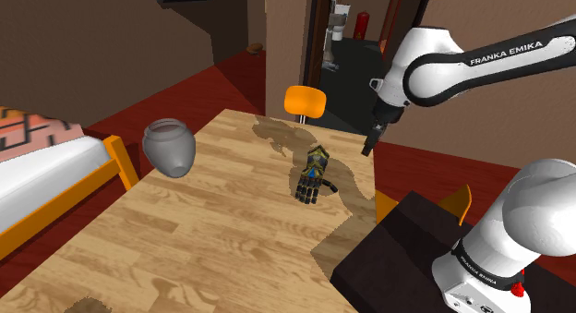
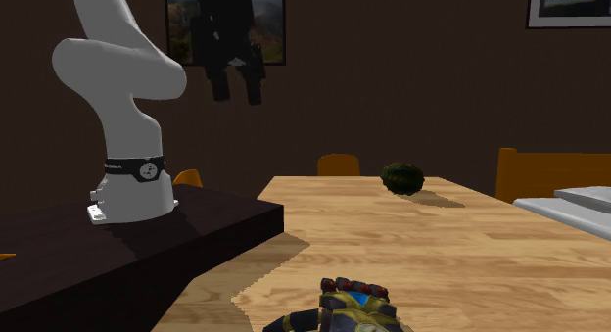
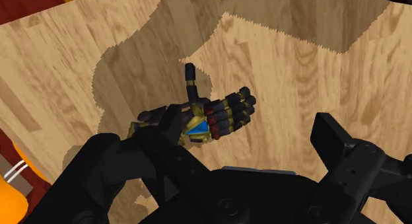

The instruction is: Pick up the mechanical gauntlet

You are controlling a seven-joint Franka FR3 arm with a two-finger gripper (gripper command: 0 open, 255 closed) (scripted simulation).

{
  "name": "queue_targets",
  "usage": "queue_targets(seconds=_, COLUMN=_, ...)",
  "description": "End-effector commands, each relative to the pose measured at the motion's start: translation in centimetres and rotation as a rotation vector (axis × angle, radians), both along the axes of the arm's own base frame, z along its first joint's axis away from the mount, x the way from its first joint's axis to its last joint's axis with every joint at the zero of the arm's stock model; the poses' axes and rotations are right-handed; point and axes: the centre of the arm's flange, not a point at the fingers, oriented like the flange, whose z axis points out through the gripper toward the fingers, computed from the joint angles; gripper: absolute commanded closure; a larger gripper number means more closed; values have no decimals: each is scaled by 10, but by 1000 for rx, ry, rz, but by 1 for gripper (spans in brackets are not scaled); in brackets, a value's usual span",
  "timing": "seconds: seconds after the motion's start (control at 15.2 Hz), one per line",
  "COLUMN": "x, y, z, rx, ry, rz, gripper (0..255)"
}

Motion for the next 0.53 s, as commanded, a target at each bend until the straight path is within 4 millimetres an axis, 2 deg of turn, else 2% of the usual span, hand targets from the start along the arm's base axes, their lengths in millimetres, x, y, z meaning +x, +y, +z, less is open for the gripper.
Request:
queue_targets(seconds=0.0, x=8, y=-6, z=-27, rx=0, ry=-19, rz=15, gripper=0)
queue_targets(seconds=0.46, x=41, y=-21, z=-111, rx=3, ry=-70, rz=65, gripper=0)
